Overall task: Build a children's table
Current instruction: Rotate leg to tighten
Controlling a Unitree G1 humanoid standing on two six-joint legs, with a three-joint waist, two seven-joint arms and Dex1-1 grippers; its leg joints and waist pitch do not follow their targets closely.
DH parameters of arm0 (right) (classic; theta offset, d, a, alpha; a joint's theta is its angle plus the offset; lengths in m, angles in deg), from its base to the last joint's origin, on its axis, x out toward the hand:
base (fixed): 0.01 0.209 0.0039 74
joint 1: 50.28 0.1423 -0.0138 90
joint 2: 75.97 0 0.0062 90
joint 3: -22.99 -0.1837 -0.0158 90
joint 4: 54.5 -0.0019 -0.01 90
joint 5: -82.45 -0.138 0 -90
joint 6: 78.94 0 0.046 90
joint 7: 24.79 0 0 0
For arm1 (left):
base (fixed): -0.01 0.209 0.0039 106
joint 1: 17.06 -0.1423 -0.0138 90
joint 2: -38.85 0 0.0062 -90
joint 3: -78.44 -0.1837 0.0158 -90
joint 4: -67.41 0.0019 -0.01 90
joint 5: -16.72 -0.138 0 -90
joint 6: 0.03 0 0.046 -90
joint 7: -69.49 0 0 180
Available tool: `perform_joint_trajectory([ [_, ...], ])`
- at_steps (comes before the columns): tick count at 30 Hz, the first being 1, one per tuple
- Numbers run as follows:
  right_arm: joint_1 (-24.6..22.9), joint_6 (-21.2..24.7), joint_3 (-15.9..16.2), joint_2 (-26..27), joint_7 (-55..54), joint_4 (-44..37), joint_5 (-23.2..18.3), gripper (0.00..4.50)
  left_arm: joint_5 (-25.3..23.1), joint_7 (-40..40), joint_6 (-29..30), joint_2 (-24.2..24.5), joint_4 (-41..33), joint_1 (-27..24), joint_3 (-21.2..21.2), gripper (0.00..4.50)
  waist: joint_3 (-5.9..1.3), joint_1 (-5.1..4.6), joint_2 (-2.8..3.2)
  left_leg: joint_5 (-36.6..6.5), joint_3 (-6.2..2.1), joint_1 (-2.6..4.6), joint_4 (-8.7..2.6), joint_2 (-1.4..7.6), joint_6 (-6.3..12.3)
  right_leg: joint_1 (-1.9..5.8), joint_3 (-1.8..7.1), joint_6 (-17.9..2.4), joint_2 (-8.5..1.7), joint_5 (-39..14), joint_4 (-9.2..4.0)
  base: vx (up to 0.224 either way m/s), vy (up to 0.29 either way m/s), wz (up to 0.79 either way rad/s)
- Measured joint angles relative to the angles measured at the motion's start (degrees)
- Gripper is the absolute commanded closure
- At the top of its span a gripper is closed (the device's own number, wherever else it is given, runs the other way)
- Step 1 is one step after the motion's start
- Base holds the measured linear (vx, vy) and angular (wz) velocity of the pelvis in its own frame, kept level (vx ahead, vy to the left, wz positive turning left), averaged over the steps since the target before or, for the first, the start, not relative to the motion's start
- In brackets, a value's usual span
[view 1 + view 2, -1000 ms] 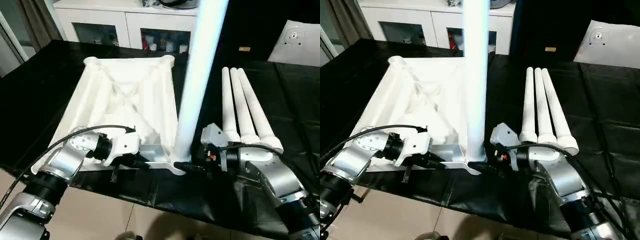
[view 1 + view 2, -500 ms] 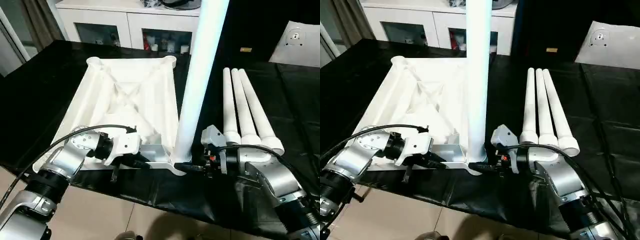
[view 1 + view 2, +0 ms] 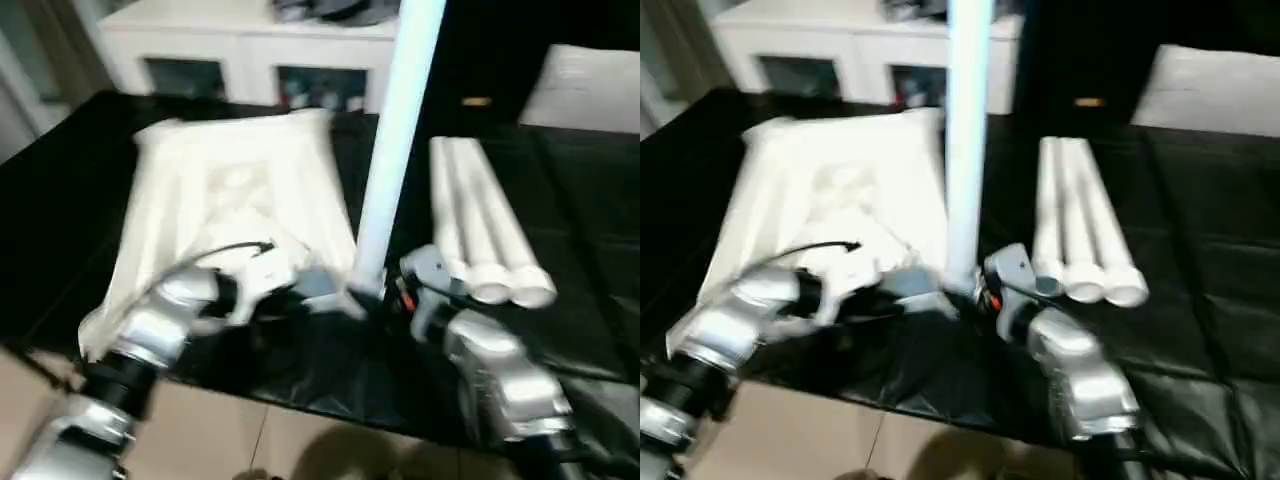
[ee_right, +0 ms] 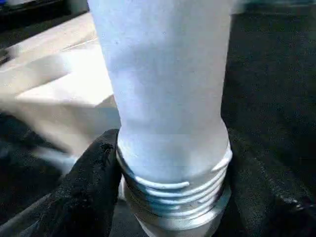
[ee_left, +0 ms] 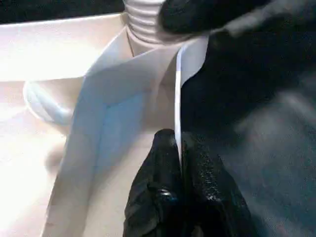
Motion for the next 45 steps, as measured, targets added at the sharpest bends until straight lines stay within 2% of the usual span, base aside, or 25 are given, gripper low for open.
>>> perform_joint_trajectory([
  [5,3.69,-0.67,-2.23,3.52,-8.59,4.16,2.76,1.74,-1.79,-9.03,5.37,-6.40,-2.00,-0.62,0.79,4.50,-0.01,-0.07,0.00,0.00,0.00,-0.08,-0.06,-0.01,0.00,-0.01,0.01,-0.05,0.00,0.03,-0.01,0.000,0.000,0.00],
  [6,4.29,-0.78,-2.54,3.84,-9.24,4.88,2.89,1.18,-2.04,-9.96,6.23,-7.02,-2.36,-0.63,0.78,4.50,-0.01,-0.09,0.00,-0.01,0.00,-0.10,-0.09,-0.02,0.01,-0.02,0.01,-0.12,0.00,0.07,-0.01,0.000,0.000,0.00],
  [8,4.41,-1.40,-2.66,3.94,-9.82,5.14,2.90,1.02,-2.31,-10.65,6.70,-7.29,-3.02,-0.68,0.30,4.50,-0.02,-0.02,-0.02,-0.02,0.01,-0.20,-0.23,-0.02,0.01,-0.03,0.00,-0.21,0.00,0.13,-0.02,0.000,0.000,0.00],
  [10,4.13,-2.18,-2.69,4.62,-9.82,5.06,2.81,1.02,-2.87,-10.95,6.57,-6.99,-3.30,-0.67,0.11,4.50,-0.02,-0.11,-0.01,-0.03,0.01,-0.18,-0.39,-0.02,0.00,-0.06,-0.01,-0.15,0.02,0.09,-0.02,0.000,0.000,0.00],
  [12,3.72,-2.55,-2.70,5.11,-9.80,4.98,2.70,0.62,-3.38,-11.19,5.62,-6.22,-3.30,-0.62,-0.18,4.50,-0.02,-0.37,-0.01,-0.02,0.00,-0.19,-0.47,0.02,0.00,-0.12,-0.05,-0.14,0.06,0.08,-0.02,0.000,0.000,0.00],
  [16,1.99,-3.41,-2.88,5.49,-8.50,3.69,0.96,0.57,-3.85,-10.97,2.71,-4.43,-2.51,-0.61,-0.56,4.50,0.04,-0.85,0.05,-0.01,0.00,-0.27,-0.48,0.04,-0.01,-0.18,-0.07,-0.11,0.06,0.06,-0.03,0.000,0.000,0.00],
  [17,1.45,-3.36,-2.84,5.27,-7.51,2.98,0.55,0.25,-3.78,-10.16,1.42,-3.56,-2.17,-0.59,-0.64,4.50,0.06,-1.07,0.05,-0.01,0.00,-0.34,-0.48,0.04,-0.01,-0.23,-0.07,-0.11,0.06,0.06,-0.04,0.000,0.000,0.00],
  [21,-1.87,-2.46,-1.87,2.28,-2.71,-0.69,-1.00,0.03,-2.88,-3.71,-5.08,2.22,-1.19,-0.43,-1.12,4.50,0.08,-1.13,0.09,-0.01,-0.06,-0.78,-0.48,0.04,-0.01,-0.69,-0.13,-0.13,0.06,0.07,-0.03,0.000,0.000,0.00],
  [22,-2.20,-2.22,-1.91,1.89,-2.13,-1.30,-1.28,0.03,-2.77,-2.86,-5.85,3.13,-0.96,-0.31,-0.97,4.50,0.07,-1.06,0.10,0.00,-0.06,-1.04,-0.48,0.04,-0.01,-0.84,-0.13,-0.15,0.06,0.08,-0.02,0.000,0.000,0.00],
  [25,-2.96,-1.12,-1.86,0.21,0.63,-5.10,-2.81,0.03,-2.31,1.86,-10.96,5.90,2.07,1.38,-1.48,4.50,0.07,-0.53,0.10,-0.01,-0.09,-1.09,-0.40,0.04,0.02,-1.07,-0.19,-0.19,0.04,0.10,-0.03,0.000,0.000,0.00],
  [29,-4.21,0.78,-1.79,-0.90,4.07,-11.03,-6.41,0.03,-0.29,7.95,-16.94,7.09,7.58,3.48,-1.45,4.50,0.07,0.67,0.10,-0.03,-0.08,-1.10,-0.40,0.04,0.04,-1.06,-0.21,-0.19,0.02,0.09,-0.06,0.000,0.000,0.00],
  [32,-5.45,1.89,-0.20,-3.16,6.60,-13.82,-6.59,0.03,0.26,10.26,-19.80,8.15,11.28,5.08,-1.50,4.50,0.08,0.81,0.11,-0.02,-0.08,-1.07,-0.35,0.04,0.02,-1.04,-0.21,-0.22,0.01,0.11,-0.03,0.000,0.000,0.00],
  [36,-7.48,3.25,0.86,-4.69,9.62,-17.09,-7.93,0.03,1.17,11.06,-17.82,8.53,12.00,5.63,-0.82,4.50,0.12,0.58,0.18,-0.01,-0.08,-1.01,-0.34,0.05,0.01,-1.00,-0.21,-0.23,0.00,0.12,0.02,0.000,0.000,0.00],
  [38,-7.64,3.76,0.78,-5.01,9.71,-17.97,-8.42,0.00,1.30,10.60,-16.62,7.85,12.10,5.72,-0.33,3.95,0.13,0.54,0.18,0.00,-0.07,-1.01,-0.33,0.05,0.00,-1.00,-0.21,-0.24,0.01,0.13,0.02,0.000,0.000,0.00],
  [42,-8.09,4.07,0.69,-5.76,10.08,-17.98,-8.85,0.00,2.71,8.38,-15.40,5.05,12.17,6.32,0.97,3.89,0.12,0.68,0.18,-0.01,-0.07,-1.04,-0.28,0.04,0.01,-0.97,-0.21,-0.24,-0.01,0.13,0.00,0.000,0.000,0.00],
  [45,-9.42,4.10,0.72,-7.72,10.46,-18.28,-8.64,0.00,3.23,5.94,-13.65,3.67,11.97,6.33,1.24,3.50,0.12,0.74,0.19,-0.01,-0.06,-1.03,-0.27,0.04,0.01,-0.95,-0.21,-0.24,-0.01,0.13,0.01,0.000,0.000,0.00],
])
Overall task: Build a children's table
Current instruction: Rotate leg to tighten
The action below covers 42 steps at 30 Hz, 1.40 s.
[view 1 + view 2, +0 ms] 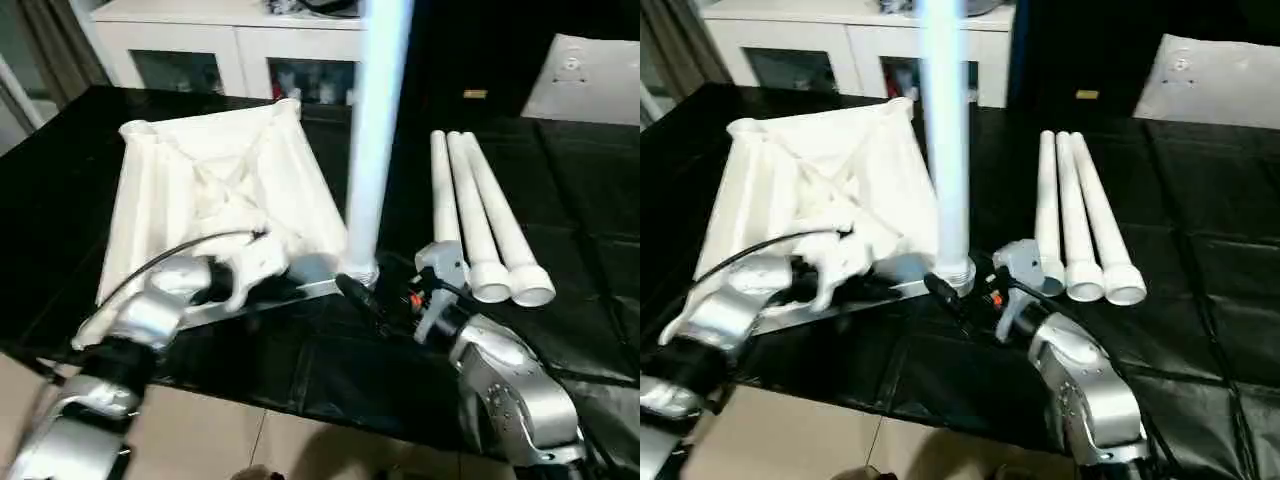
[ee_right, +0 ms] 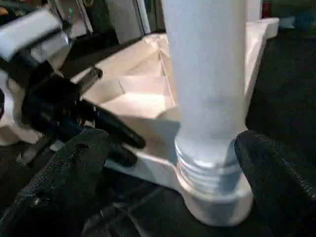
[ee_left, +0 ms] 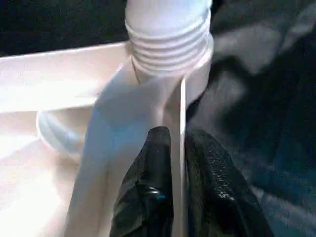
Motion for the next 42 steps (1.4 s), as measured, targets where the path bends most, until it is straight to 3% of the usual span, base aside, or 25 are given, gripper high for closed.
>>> perform_joint_trajectory([
  [2,-0.97,0.00,0.05,-1.44,0.61,-0.17,0.57,0.00,-0.15,-2.48,1.79,-0.77,0.00,0.00,0.16,3.49,0.00,-0.01,0.00,0.01,0.00,-0.03,0.03,0.00,0.00,0.05,0.00,0.00,0.00,0.01,0.03,0.000,0.000,0.00],
  [5,-2.16,-0.03,0.40,-2.53,1.03,-0.59,1.20,0.00,-0.20,-4.05,4.22,-1.35,-0.09,0.02,0.33,3.09,0.00,-0.27,0.01,0.01,0.00,-0.01,0.03,0.01,0.00,0.19,0.00,0.01,0.00,0.01,0.03,0.000,0.000,0.00],
  [15,-3.59,-0.88,1.46,-4.37,1.04,-1.17,2.44,0.00,0.15,-5.20,10.95,-1.99,-2.01,-0.29,1.08,3.09,-0.01,-0.21,0.01,0.01,0.00,-0.06,0.04,0.01,0.01,0.16,-0.01,0.01,0.01,0.02,0.00,0.000,0.000,0.00],
  [18,-3.59,-0.97,1.75,-4.55,1.05,-1.19,2.45,0.00,0.16,-5.56,11.43,-2.19,-2.23,-0.43,1.09,3.46,-0.01,-0.20,0.01,0.02,0.00,-0.04,0.08,0.02,0.01,0.20,-0.02,0.02,0.01,0.03,0.03,0.000,0.000,0.00],
  [27,-2.24,-1.08,1.74,-4.98,1.04,-1.16,2.80,0.00,-0.85,-3.33,10.97,-0.47,-4.00,-0.79,-0.71,4.28,-0.02,-0.28,0.01,-0.01,0.00,-0.06,0.09,0.03,0.03,0.15,-0.02,0.03,0.01,0.04,-0.01,0.000,0.000,0.00],
  [37,1.37,-1.20,1.72,-7.78,3.99,-0.56,2.79,0.00,-1.61,2.28,6.48,1.71,-3.75,-0.46,-2.55,4.47,-0.02,-0.23,0.00,-0.01,0.00,-0.05,0.08,0.06,0.03,0.11,-0.08,0.03,0.01,0.03,0.00,0.000,0.000,0.00],
  [42,4.05,-3.65,3.63,-12.95,10.97,2.68,3.13,0.00,-0.27,10.00,0.33,5.51,-3.57,-1.53,-3.41,4.47,-0.02,0.14,-0.03,-0.01,0.00,-0.05,0.13,0.07,0.05,0.07,-0.11,0.03,0.00,0.04,0.00,0.000,0.000,0.00],
])
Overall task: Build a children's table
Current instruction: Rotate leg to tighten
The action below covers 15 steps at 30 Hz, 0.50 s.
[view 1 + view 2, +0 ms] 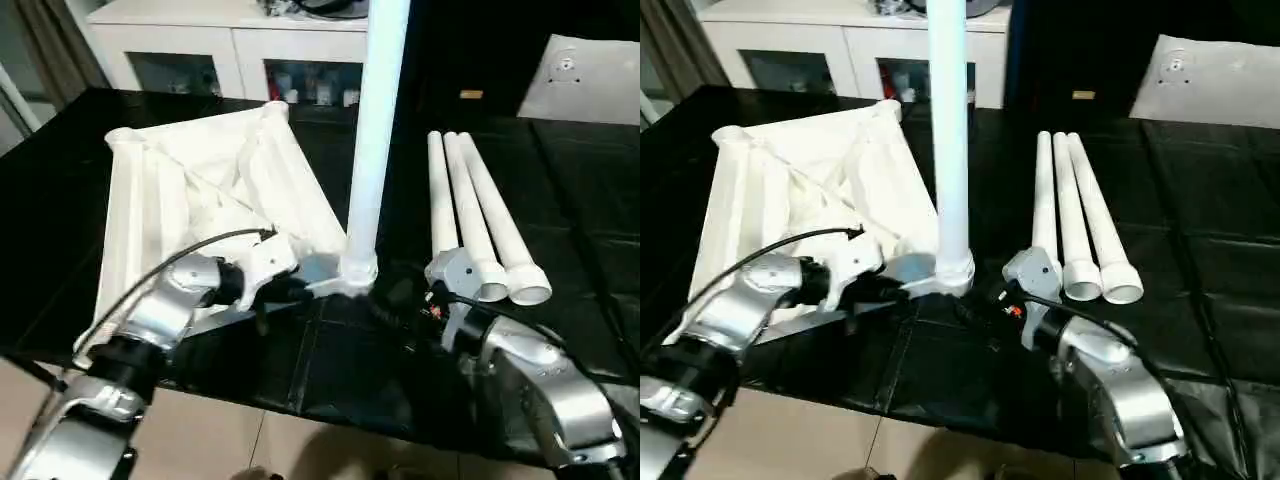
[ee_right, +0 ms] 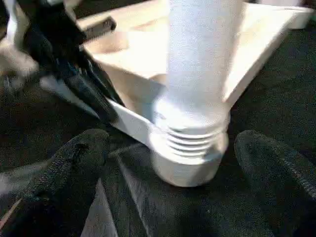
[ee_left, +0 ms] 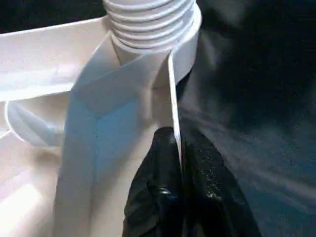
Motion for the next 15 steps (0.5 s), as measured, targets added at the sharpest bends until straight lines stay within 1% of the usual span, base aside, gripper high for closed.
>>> perform_joint_trajectory([
  [3,1.72,-1.75,1.20,-1.06,3.31,1.26,0.47,0.00,0.07,3.16,-2.23,0.64,0.19,-0.03,-0.69,4.47,-0.01,1.09,-0.01,0.01,-0.03,0.01,0.10,0.06,0.00,0.03,-0.09,-0.01,-0.01,0.01,0.04,0.000,0.000,0.00],
  [5,3.18,-2.86,3.34,-2.38,6.46,2.24,1.25,0.00,0.03,4.55,-4.47,0.91,0.99,0.33,-1.42,4.47,-0.03,1.44,-0.09,0.03,-0.02,0.00,0.16,0.07,0.03,0.08,-0.13,-0.02,-0.05,0.01,0.06,0.000,0.000,0.00],
  [9,3.47,-4.18,4.97,-3.46,9.66,3.60,2.14,0.00,-0.02,6.41,-6.44,1.35,1.69,0.91,-2.22,4.47,-0.06,2.03,-0.19,0.03,0.00,-0.01,0.22,0.09,0.03,0.08,-0.15,-0.04,-0.06,0.02,0.09,0.000,0.000,0.00],
  [12,4.92,-4.86,5.84,-3.63,11.62,5.40,2.14,0.00,-0.02,7.99,-7.80,1.61,2.19,1.05,-2.38,4.47,-0.05,2.31,-0.20,0.03,0.01,0.00,0.25,0.13,0.03,0.05,-0.16,-0.04,-0.06,0.02,0.17,0.000,0.000,0.00],
  [14,5.64,-5.16,6.18,-3.27,12.40,6.22,2.08,0.30,0.03,9.03,-8.29,1.58,2.22,1.07,-2.55,4.50,-0.06,2.67,-0.20,0.04,0.01,-0.01,0.26,0.18,0.02,0.06,-0.23,-0.04,-0.05,0.02,0.19,0.000,0.000,0.00],
  [15,6.06,-5.38,6.29,-3.00,12.54,6.94,2.05,0.30,0.03,9.24,-8.48,1.58,2.23,1.12,-2.67,4.50,-0.06,2.75,-0.20,0.04,0.02,-0.02,0.28,0.20,0.02,0.07,-0.26,-0.04,-0.05,0.02,0.19,0.000,0.000,0.00],
])
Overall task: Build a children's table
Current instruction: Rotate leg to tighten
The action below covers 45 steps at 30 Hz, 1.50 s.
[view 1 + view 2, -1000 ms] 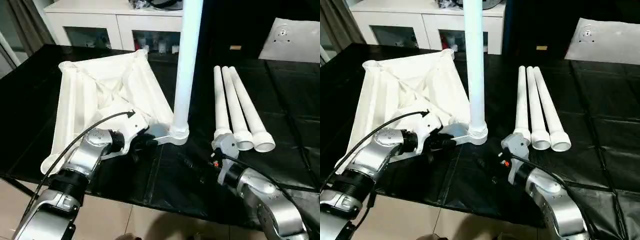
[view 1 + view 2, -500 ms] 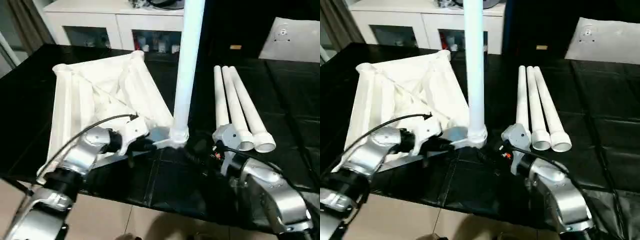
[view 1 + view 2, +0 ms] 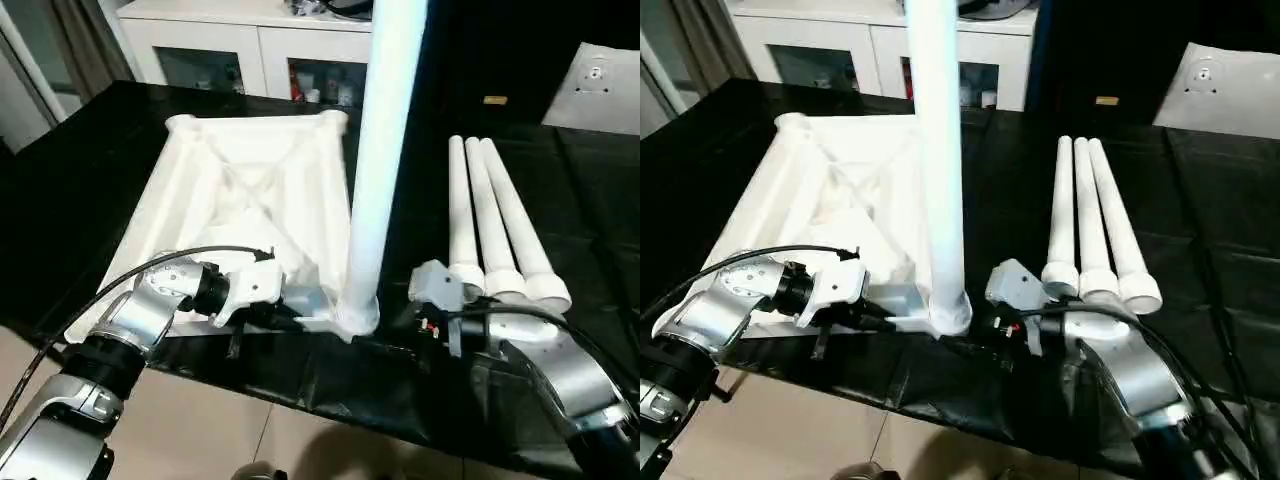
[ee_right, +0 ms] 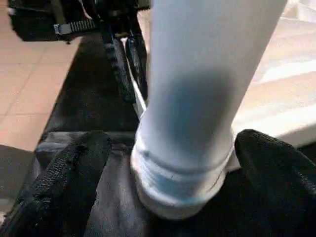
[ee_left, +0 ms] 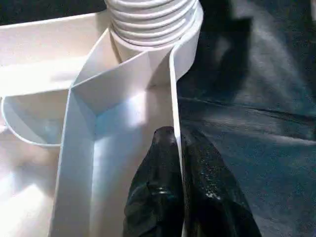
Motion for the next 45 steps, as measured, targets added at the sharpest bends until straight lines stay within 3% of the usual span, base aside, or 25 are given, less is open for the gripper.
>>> perform_joint_trajectory([
  [14,2.29,0.03,0.02,2.03,2.53,4.94,-1.72,1.55,0.00,0.93,-1.87,-0.12,1.36,0.43,-0.05,4.50,-0.01,0.04,0.01,0.00,0.01,-0.06,0.13,0.11,-0.01,0.02,-0.12,0.00,0.00,0.00,0.06,0.000,0.000,0.00],
  [18,2.14,0.63,-0.22,2.29,2.61,4.94,-1.99,1.72,0.03,1.03,-1.80,-0.16,1.41,0.43,0.02,4.50,-0.02,0.05,0.02,0.00,0.01,-0.06,0.14,0.12,-0.01,0.02,-0.13,-0.01,0.00,0.00,0.07,0.000,0.000,0.00],
  [24,-0.83,2.62,-2.04,3.65,0.11,2.94,-2.97,1.77,0.39,-0.14,0.68,-1.09,1.26,0.26,0.49,4.50,0.02,0.22,0.16,0.00,0.01,-0.01,0.13,0.13,-0.01,0.13,-0.16,-0.01,-0.02,0.00,0.01,0.000,0.000,0.00],
  [27,-3.30,2.60,-4.19,7.47,-7.57,2.08,-1.74,1.78,-0.71,-5.38,3.92,-3.64,1.20,0.25,1.19,4.50,0.10,0.03,0.34,0.01,0.16,0.42,0.11,0.24,-0.03,0.59,-0.18,-0.02,-0.05,0.01,-0.09,0.000,0.000,0.00],
  [29,-4.13,2.65,-6.02,11.56,-15.55,2.34,0.09,1.78,-1.56,-10.16,7.59,-5.96,1.20,0.27,2.41,4.50,0.44,-0.73,0.68,0.00,0.38,1.00,0.03,0.24,-0.04,0.95,-0.15,0.28,-0.13,-0.17,-0.21,0.000,0.000,0.00],
  [33,-4.22,3.33,-9.59,18.86,-29.67,3.41,2.64,1.78,-2.19,-19.31,14.45,-11.52,0.15,0.27,3.81,4.50,0.51,-2.18,0.82,0.00,0.44,1.05,-0.18,0.11,-0.04,0.93,-0.14,0.33,-0.27,-0.20,-0.32,0.000,0.000,0.00],
  [36,-0.88,3.94,-12.27,24.60,-40.39,6.88,4.42,1.78,-3.07,-27.83,18.65,-16.28,-0.53,0.30,5.03,4.50,0.59,-3.15,0.96,0.01,0.45,1.00,-0.20,0.10,-0.05,0.89,-0.15,0.33,-0.26,-0.20,-0.35,0.000,0.000,0.00],
  [40,2.26,3.86,-13.44,27.10,-47.73,9.62,6.58,1.78,-3.92,-34.33,22.68,-20.55,-2.28,0.27,5.67,4.50,0.60,-3.42,1.01,0.02,0.44,0.81,-0.23,0.12,-0.04,0.83,-0.15,0.20,-0.24,-0.12,-0.34,0.000,0.000,0.00],
  [41,2.45,3.54,-13.67,27.40,-48.18,9.88,6.95,1.22,-4.09,-34.83,23.17,-20.82,-2.90,0.20,5.64,4.50,0.60,-3.41,1.00,0.00,0.44,0.65,-0.30,0.12,-0.04,0.79,-0.16,0.12,-0.23,-0.07,-0.35,0.000,0.000,0.00],
  [45,0.65,1.67,-12.86,28.34,-48.08,9.74,7.16,0.74,-4.81,-36.82,23.30,-20.07,-4.27,0.21,5.73,4.50,0.56,-3.75,1.06,0.10,0.44,0.00,-0.56,0.30,0.18,0.24,-0.25,0.15,-0.06,-0.16,-0.52,0.000,0.000,0.00],
])
